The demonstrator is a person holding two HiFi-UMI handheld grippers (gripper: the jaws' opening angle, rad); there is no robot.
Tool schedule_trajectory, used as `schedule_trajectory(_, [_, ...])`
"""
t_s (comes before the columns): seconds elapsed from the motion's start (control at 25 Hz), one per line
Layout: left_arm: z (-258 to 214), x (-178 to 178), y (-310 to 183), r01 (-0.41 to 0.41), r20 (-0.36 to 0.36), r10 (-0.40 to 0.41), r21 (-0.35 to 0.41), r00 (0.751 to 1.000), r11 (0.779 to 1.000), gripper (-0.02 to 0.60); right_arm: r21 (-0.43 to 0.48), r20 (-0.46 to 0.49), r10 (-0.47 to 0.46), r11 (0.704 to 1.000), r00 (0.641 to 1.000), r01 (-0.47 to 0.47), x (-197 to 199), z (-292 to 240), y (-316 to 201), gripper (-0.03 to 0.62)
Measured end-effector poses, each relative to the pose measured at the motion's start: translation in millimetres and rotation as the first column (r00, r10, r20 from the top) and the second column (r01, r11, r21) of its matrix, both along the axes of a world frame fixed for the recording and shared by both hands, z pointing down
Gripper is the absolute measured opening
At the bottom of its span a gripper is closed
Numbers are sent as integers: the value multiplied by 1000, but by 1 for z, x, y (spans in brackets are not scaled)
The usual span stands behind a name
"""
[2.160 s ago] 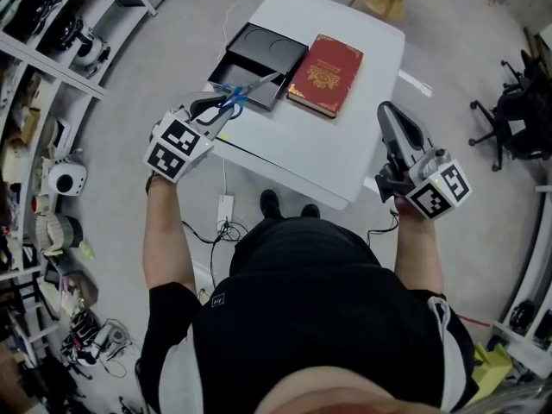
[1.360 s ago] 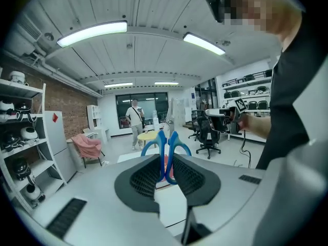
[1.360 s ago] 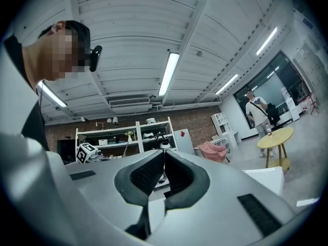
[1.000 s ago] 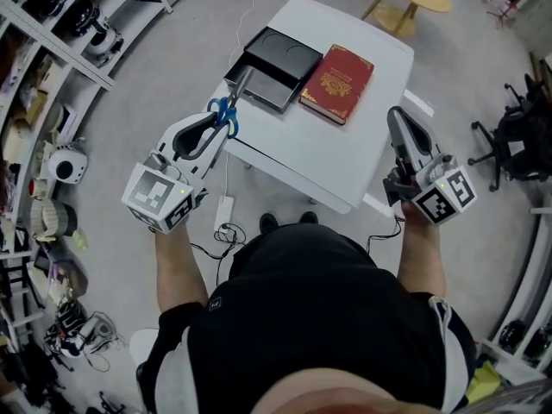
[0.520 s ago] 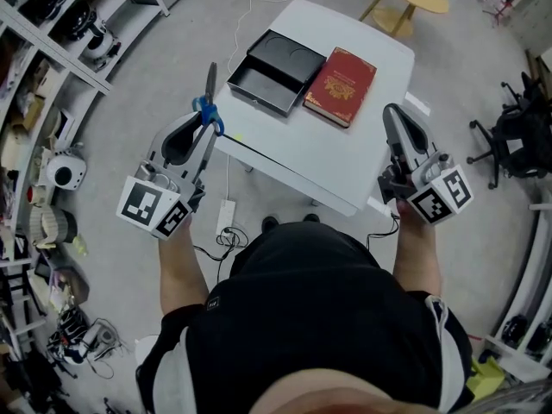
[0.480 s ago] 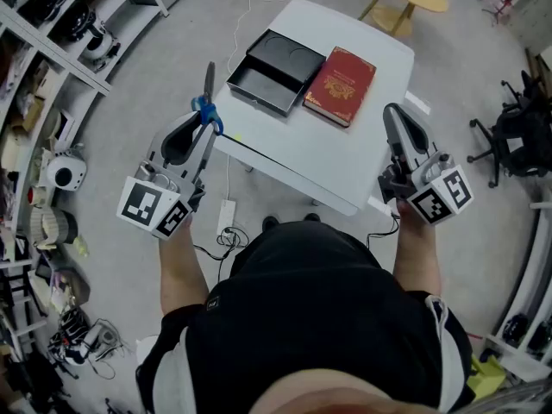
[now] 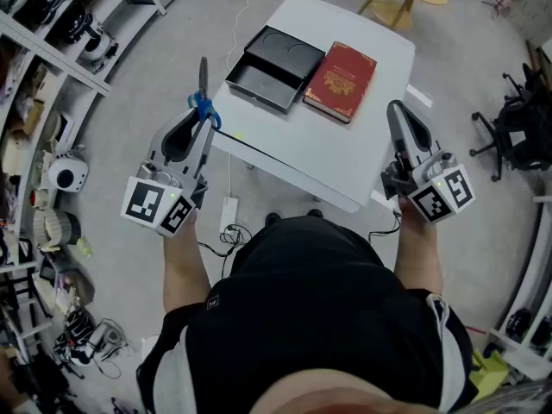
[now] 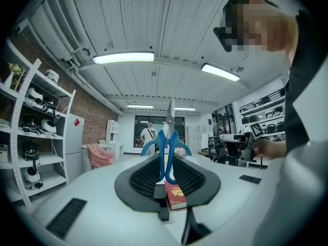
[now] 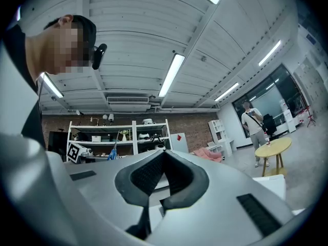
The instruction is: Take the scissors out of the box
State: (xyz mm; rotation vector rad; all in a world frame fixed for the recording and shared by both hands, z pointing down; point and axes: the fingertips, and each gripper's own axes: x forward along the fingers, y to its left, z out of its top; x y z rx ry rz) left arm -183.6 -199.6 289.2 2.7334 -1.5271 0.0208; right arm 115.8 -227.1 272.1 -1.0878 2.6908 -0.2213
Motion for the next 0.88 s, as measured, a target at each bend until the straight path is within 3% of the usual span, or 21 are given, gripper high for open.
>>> schedule_trajectory(0.88, [1, -2, 1, 32, 7, -32, -11, 999, 999, 91, 20, -37, 8, 1000, 999, -7, 0, -6, -4, 28])
